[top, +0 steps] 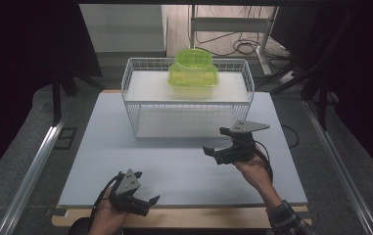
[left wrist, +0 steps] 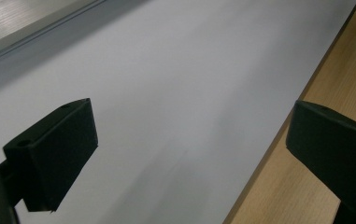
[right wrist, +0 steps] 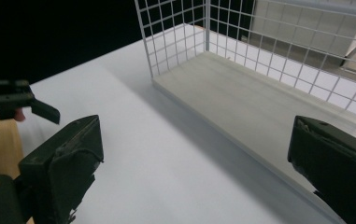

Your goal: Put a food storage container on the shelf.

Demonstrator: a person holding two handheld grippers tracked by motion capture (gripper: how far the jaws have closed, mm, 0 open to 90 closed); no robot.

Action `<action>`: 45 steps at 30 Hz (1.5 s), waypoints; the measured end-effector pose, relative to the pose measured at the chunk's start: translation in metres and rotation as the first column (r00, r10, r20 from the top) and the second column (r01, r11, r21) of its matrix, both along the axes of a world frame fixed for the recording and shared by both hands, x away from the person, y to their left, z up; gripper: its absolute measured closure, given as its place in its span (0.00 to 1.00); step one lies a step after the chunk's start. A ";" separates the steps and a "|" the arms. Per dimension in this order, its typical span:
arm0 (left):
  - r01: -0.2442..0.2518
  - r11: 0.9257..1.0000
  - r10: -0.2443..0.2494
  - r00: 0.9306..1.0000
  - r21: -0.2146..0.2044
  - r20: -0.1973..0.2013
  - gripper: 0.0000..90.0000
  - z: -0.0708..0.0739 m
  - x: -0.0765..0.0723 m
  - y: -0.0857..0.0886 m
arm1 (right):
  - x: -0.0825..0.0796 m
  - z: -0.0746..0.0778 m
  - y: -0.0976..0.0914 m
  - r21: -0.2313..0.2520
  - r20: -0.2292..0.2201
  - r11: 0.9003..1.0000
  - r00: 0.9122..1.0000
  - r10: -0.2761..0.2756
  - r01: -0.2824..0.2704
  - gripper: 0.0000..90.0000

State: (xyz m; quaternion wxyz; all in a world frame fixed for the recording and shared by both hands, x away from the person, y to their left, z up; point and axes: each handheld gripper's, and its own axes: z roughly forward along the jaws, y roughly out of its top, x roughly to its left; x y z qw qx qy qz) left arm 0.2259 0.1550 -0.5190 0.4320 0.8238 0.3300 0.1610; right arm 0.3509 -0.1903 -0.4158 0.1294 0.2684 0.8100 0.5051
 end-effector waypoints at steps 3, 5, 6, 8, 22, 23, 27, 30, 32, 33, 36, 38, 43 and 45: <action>0.000 1.000 0.000 1.000 -0.009 0.006 0.01 0.000 0.000 0.001 | -0.003 -0.003 -0.002 -0.022 0.024 1.000 1.000 -0.012 0.012 0.03; 0.002 1.000 -0.002 1.000 -0.015 0.003 0.01 0.000 0.000 0.001 | -0.004 -0.005 -0.004 -0.030 0.043 0.999 0.999 -0.018 0.019 0.02; 0.002 1.000 -0.002 1.000 -0.019 0.005 0.00 0.000 0.000 0.001 | -0.005 -0.006 -0.005 -0.032 0.053 0.999 0.998 -0.021 0.023 0.02; -0.005 1.000 0.005 1.000 -0.020 0.016 0.00 0.001 0.000 0.001 | -0.006 -0.008 -0.007 -0.030 0.074 0.999 0.997 -0.019 0.021 0.01; 0.017 0.995 -0.007 0.995 -0.098 0.103 0.00 -0.001 0.001 0.009 | -0.021 -0.022 -0.021 -0.035 0.161 0.999 0.987 0.025 -0.020 0.00; 0.026 0.995 -0.016 0.994 -0.093 0.111 0.00 -0.002 0.001 0.008 | -0.022 -0.024 -0.022 -0.036 0.155 0.999 0.987 0.027 -0.022 0.00; 0.048 0.994 -0.036 0.993 -0.096 0.114 0.00 -0.002 0.000 0.006 | -0.026 -0.032 -0.026 -0.050 0.137 0.998 0.990 0.028 -0.021 0.00; 0.050 0.994 -0.040 0.994 -0.096 0.102 0.00 -0.002 0.001 0.006 | -0.029 -0.039 -0.029 -0.055 0.130 0.998 0.991 0.019 -0.012 0.00; 0.052 0.995 -0.043 0.993 -0.087 0.109 0.00 -0.003 0.001 0.005 | -0.031 -0.043 -0.031 -0.047 0.120 0.999 0.993 0.015 -0.010 0.00; 0.054 0.995 -0.045 0.993 -0.082 0.112 0.00 -0.003 0.001 0.005 | -0.032 -0.044 -0.032 -0.046 0.118 0.999 0.993 0.013 -0.008 0.00; 0.062 0.996 -0.055 0.993 -0.065 0.105 0.00 -0.004 0.001 0.003 | -0.035 -0.049 -0.035 -0.036 0.103 0.999 0.995 0.007 -0.003 0.00; 0.070 0.996 -0.064 0.994 -0.060 0.093 0.00 -0.005 0.002 0.002 | -0.037 -0.051 -0.038 -0.038 0.097 0.999 0.995 0.007 -0.003 0.00; 0.078 0.996 -0.073 0.994 -0.051 0.079 0.00 -0.006 0.002 0.001 | -0.043 -0.058 -0.041 -0.061 0.118 0.998 0.993 0.015 -0.008 0.00; 0.078 0.996 -0.074 0.995 -0.050 0.073 0.00 -0.007 0.003 0.001 | -0.045 -0.062 -0.042 -0.065 0.109 0.998 0.994 0.013 -0.006 0.00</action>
